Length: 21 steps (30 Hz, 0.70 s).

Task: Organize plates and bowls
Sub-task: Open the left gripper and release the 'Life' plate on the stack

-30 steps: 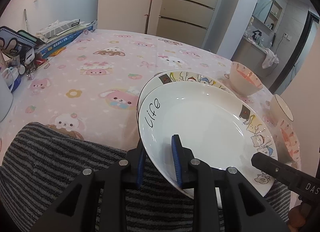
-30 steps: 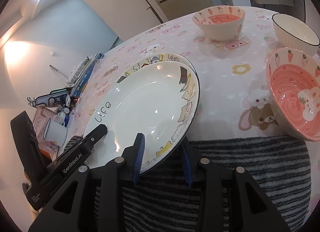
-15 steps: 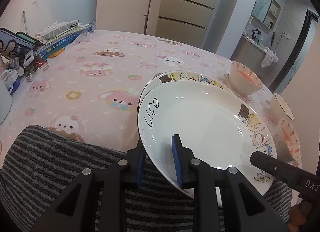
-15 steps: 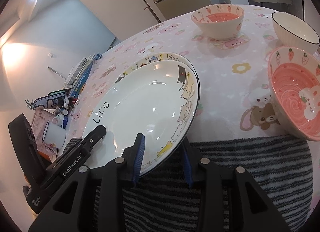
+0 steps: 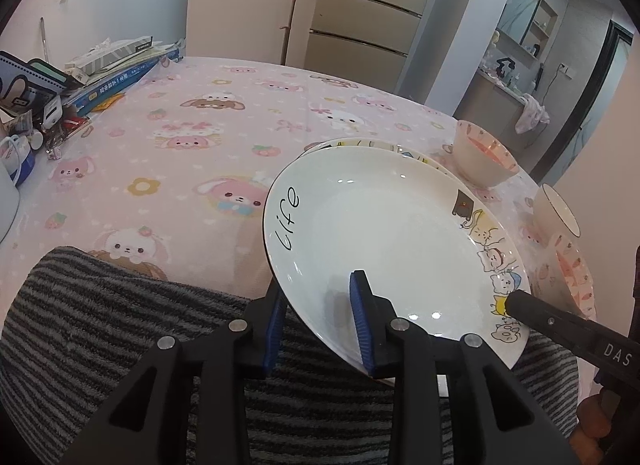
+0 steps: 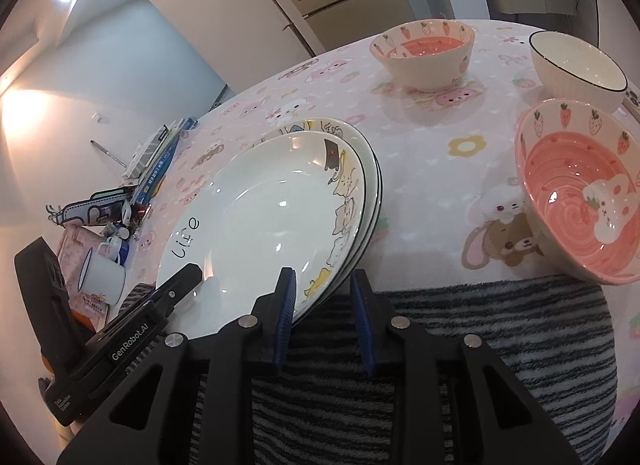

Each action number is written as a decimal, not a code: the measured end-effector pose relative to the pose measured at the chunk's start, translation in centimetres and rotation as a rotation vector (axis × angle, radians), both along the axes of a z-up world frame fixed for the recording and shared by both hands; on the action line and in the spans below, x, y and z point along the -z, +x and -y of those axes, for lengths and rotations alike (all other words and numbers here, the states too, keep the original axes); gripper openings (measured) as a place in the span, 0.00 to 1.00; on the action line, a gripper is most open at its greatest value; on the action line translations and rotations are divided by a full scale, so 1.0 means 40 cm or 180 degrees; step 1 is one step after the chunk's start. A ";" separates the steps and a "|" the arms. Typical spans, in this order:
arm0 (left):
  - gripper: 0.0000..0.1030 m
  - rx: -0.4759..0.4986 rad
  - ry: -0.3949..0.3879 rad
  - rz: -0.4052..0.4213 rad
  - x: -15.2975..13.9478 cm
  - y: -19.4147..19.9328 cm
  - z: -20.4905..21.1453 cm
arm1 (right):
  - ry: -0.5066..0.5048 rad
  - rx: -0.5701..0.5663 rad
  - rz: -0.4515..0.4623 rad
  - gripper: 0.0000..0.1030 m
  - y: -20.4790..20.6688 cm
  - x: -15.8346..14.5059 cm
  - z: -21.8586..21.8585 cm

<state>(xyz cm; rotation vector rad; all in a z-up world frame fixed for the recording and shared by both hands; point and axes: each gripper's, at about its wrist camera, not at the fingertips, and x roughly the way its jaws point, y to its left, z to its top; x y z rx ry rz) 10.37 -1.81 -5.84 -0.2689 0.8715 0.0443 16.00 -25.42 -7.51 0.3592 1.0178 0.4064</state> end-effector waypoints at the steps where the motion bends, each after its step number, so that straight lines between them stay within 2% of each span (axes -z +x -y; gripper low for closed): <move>1: 0.32 0.0000 -0.0001 0.0003 0.000 0.000 0.000 | -0.0006 0.0003 0.0008 0.27 -0.001 0.000 0.002; 7: 0.36 0.0017 -0.0135 0.0101 -0.004 -0.018 -0.017 | -0.0039 0.0029 0.0064 0.28 -0.002 0.001 0.002; 8: 0.36 -0.0002 -0.0098 0.0122 -0.009 -0.025 -0.017 | -0.0043 0.0032 0.0075 0.29 -0.004 0.000 0.003; 10: 0.45 -0.0035 0.0023 0.0172 -0.019 -0.038 -0.016 | -0.0047 0.0049 0.0094 0.29 -0.005 0.000 0.006; 13: 0.46 -0.0059 0.0106 0.0195 -0.023 -0.047 -0.018 | -0.0100 0.0105 0.0141 0.29 -0.001 0.001 0.007; 21: 0.46 -0.0121 -0.0095 0.0157 -0.002 -0.037 -0.052 | -0.0154 0.0302 0.0163 0.30 0.024 0.018 0.020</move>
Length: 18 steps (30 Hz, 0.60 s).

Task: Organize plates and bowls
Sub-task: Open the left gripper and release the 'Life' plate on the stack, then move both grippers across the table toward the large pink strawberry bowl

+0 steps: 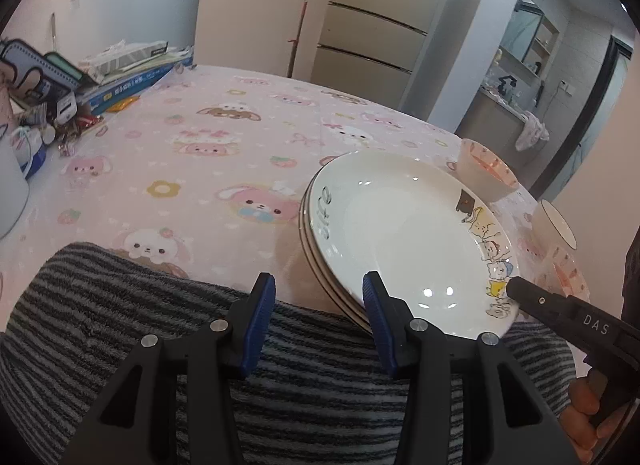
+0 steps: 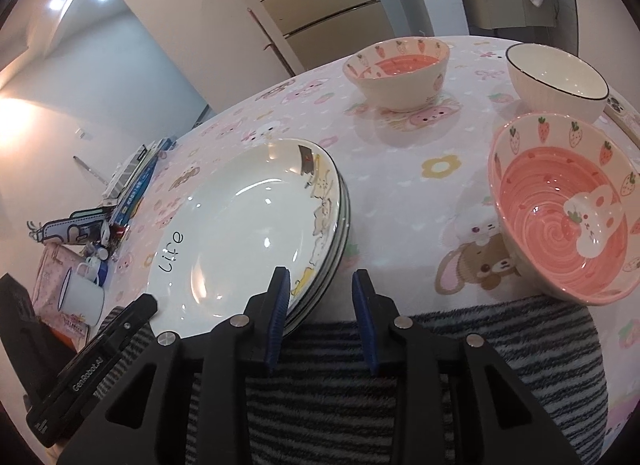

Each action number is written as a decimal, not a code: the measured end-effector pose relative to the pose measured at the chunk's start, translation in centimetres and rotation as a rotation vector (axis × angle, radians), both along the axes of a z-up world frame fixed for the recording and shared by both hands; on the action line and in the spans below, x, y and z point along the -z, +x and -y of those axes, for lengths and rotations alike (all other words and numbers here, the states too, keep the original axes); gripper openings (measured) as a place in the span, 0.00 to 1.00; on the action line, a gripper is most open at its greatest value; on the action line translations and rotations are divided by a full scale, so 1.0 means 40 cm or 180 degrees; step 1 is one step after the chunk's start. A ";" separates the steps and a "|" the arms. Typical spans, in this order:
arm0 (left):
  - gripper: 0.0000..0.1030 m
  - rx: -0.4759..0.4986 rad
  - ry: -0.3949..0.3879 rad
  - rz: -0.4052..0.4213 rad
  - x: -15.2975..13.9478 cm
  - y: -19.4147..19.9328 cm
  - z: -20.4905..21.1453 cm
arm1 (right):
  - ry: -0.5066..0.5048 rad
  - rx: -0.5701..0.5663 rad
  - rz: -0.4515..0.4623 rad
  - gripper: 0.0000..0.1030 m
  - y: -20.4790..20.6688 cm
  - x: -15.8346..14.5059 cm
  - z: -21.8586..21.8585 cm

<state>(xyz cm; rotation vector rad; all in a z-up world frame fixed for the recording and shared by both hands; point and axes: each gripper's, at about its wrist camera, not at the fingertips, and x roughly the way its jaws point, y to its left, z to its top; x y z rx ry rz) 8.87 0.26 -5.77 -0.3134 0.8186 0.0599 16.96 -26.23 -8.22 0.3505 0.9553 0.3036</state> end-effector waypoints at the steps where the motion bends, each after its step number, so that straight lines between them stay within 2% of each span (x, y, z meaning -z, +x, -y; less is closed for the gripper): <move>1: 0.46 -0.0002 -0.0060 0.0014 0.004 0.002 -0.005 | 0.0018 0.0020 -0.0029 0.32 0.005 0.005 0.004; 3: 0.47 -0.0005 -0.0197 -0.0001 0.010 0.003 -0.019 | 0.0139 0.0022 -0.0074 0.36 0.008 0.013 0.016; 6: 0.47 -0.0012 -0.0211 0.0007 0.009 0.002 -0.022 | 0.0200 0.0025 -0.0059 0.36 0.005 0.012 0.024; 11: 0.47 -0.0034 0.0054 0.0185 -0.029 -0.023 0.001 | 0.0257 -0.0009 0.0052 0.36 -0.010 -0.014 0.031; 15: 0.59 -0.0023 0.0095 0.0327 -0.075 -0.045 0.011 | 0.0209 -0.0044 0.0256 0.36 -0.034 -0.054 0.031; 18: 0.60 -0.0009 0.0142 0.0437 -0.113 -0.066 0.019 | 0.0140 -0.0054 0.0459 0.36 -0.056 -0.091 0.036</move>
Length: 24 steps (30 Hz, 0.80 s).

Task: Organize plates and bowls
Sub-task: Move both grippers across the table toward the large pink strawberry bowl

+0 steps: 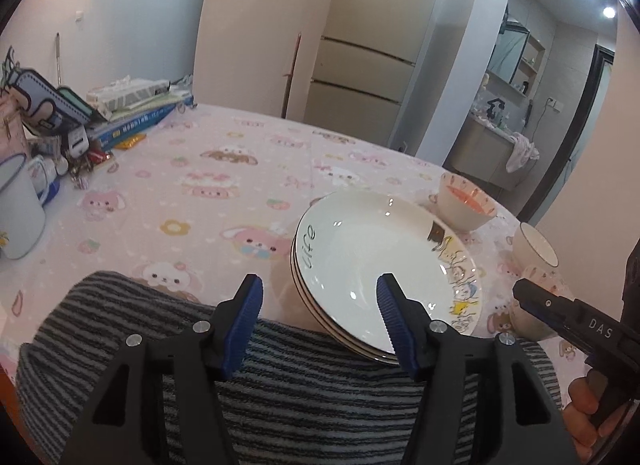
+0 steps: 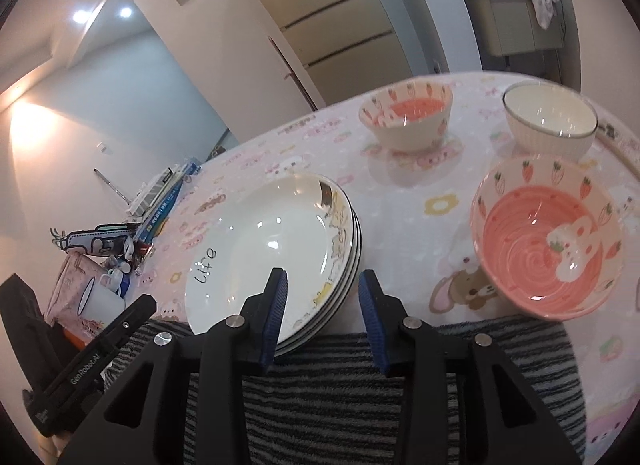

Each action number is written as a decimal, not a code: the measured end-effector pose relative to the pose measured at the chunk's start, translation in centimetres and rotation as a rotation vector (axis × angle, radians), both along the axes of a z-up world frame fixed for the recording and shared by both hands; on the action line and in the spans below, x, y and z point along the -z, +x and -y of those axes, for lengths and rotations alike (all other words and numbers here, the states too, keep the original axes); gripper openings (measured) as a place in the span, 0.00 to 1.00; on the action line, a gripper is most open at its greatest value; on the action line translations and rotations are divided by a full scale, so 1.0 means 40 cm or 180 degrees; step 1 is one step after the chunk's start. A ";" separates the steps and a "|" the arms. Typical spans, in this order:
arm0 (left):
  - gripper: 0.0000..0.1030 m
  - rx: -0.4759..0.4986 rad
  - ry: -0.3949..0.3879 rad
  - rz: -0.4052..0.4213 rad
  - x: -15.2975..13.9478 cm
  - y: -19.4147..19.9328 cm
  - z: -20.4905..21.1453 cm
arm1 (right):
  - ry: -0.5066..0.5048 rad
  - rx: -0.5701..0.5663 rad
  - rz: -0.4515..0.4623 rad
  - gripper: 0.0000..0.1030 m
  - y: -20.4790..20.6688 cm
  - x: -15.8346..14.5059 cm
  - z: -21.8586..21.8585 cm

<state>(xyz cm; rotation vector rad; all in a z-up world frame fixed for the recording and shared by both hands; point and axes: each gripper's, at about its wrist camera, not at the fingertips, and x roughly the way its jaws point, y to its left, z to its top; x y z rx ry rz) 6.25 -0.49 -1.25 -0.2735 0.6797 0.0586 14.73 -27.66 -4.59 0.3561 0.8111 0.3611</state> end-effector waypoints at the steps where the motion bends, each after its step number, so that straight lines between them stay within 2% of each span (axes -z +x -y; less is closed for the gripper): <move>1: 0.62 -0.0007 0.0039 0.0045 -0.013 -0.007 0.004 | -0.0016 0.0004 0.0053 0.36 -0.004 -0.011 0.003; 6: 0.78 -0.0005 0.0140 0.0328 -0.084 -0.048 0.023 | -0.0066 0.0002 0.0333 0.40 -0.039 -0.072 0.022; 11: 0.80 0.0057 0.0360 0.0726 -0.169 -0.085 0.064 | -0.0079 -0.0027 0.0553 0.45 -0.055 -0.136 0.050; 14: 0.83 0.0136 0.0321 0.1059 -0.233 -0.112 0.091 | -0.0093 0.0117 0.0722 0.49 -0.060 -0.171 0.071; 21: 0.88 0.0213 0.0279 0.1481 -0.337 -0.111 0.147 | 0.0067 0.0148 0.0911 0.50 -0.046 -0.233 0.119; 24: 0.88 0.0058 0.0404 0.1697 -0.386 -0.096 0.172 | 0.0080 0.0213 0.1072 0.52 -0.036 -0.284 0.146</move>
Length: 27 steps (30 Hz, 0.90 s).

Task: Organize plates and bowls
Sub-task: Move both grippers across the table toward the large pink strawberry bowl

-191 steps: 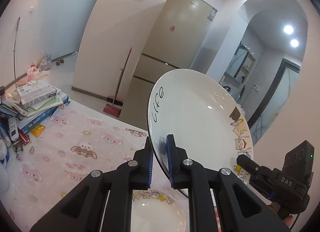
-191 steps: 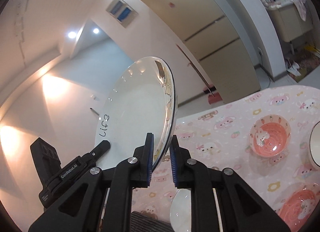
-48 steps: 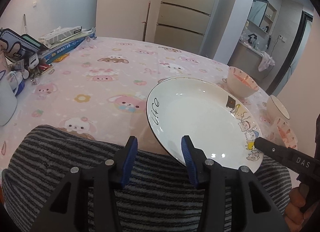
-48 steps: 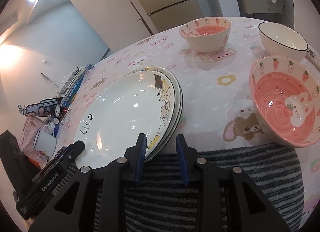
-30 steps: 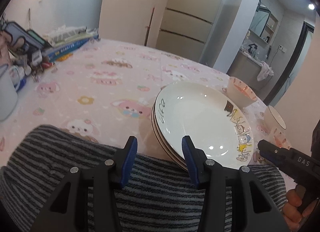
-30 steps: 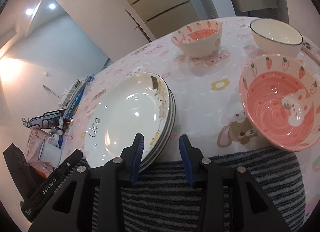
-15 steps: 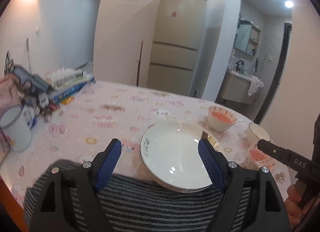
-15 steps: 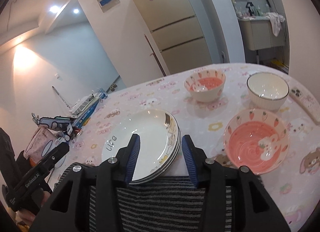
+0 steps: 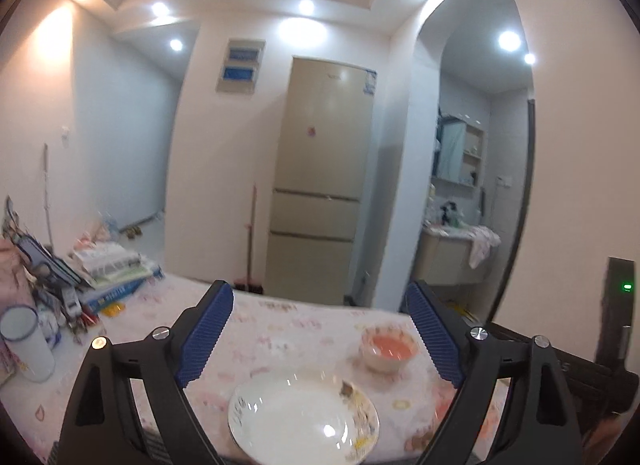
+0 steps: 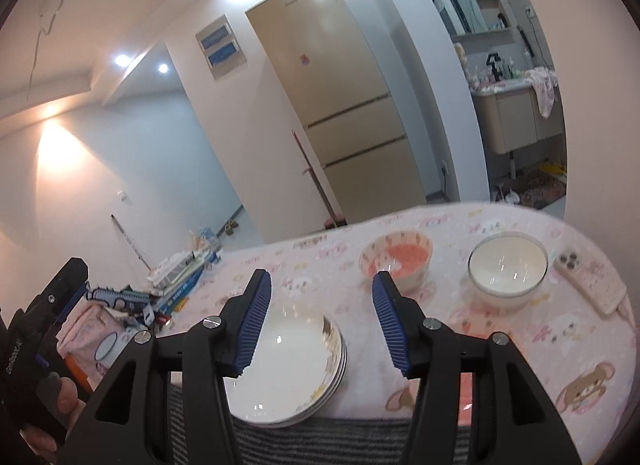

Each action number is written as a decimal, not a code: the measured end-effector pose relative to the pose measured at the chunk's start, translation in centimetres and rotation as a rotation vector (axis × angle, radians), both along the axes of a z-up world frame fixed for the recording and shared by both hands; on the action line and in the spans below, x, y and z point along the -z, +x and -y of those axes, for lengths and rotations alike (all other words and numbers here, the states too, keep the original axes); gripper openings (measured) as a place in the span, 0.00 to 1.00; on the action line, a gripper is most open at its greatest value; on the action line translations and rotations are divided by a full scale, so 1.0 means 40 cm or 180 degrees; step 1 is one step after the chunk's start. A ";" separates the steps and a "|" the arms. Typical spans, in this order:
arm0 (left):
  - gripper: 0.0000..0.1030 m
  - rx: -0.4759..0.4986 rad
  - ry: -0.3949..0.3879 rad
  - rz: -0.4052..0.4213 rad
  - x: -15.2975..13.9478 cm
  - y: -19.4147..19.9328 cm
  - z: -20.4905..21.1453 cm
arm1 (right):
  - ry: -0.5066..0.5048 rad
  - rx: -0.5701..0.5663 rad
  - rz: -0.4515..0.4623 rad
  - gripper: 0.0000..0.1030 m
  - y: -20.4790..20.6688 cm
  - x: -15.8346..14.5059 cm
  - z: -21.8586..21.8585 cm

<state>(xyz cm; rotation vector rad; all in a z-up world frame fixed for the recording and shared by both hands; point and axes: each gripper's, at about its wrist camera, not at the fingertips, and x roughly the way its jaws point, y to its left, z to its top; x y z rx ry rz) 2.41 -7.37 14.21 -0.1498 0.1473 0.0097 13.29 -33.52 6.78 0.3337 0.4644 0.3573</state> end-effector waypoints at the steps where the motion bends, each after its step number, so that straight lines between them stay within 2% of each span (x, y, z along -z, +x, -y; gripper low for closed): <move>1: 0.88 0.0010 0.0045 0.0064 -0.021 0.007 0.010 | -0.0012 0.0018 0.0074 0.53 0.003 -0.019 0.008; 4: 0.88 0.0044 0.0070 0.0172 -0.070 0.029 0.028 | -0.0108 0.0054 0.0296 0.59 0.017 -0.074 0.021; 6: 0.88 0.0074 0.0057 0.0210 -0.102 0.055 0.040 | -0.0179 -0.0031 0.0287 0.59 0.042 -0.098 0.021; 8: 0.88 0.0122 0.0059 0.0225 -0.126 0.084 0.053 | -0.0080 -0.0148 0.0245 0.59 0.078 -0.116 0.033; 12: 0.88 0.0164 0.0105 0.0270 -0.148 0.131 0.085 | 0.0093 0.0016 0.0213 0.59 0.140 -0.133 0.064; 14: 0.89 0.0360 0.0122 0.0167 -0.156 0.169 0.104 | 0.0159 0.0036 0.0175 0.59 0.173 -0.135 0.075; 16: 0.90 0.0542 -0.0044 0.0056 -0.155 0.214 0.107 | 0.0200 0.0071 0.0155 0.59 0.203 -0.132 0.086; 20: 0.90 0.0701 -0.0114 -0.0207 -0.125 0.296 0.123 | 0.0184 0.0088 -0.0053 0.59 0.252 -0.093 0.106; 23: 0.90 0.0678 -0.0095 -0.0493 -0.066 0.368 0.133 | 0.0212 0.0067 -0.0225 0.59 0.280 -0.049 0.119; 27: 0.90 0.0718 -0.0202 -0.0964 0.030 0.465 0.137 | 0.0094 0.0160 -0.0480 0.59 0.332 0.009 0.124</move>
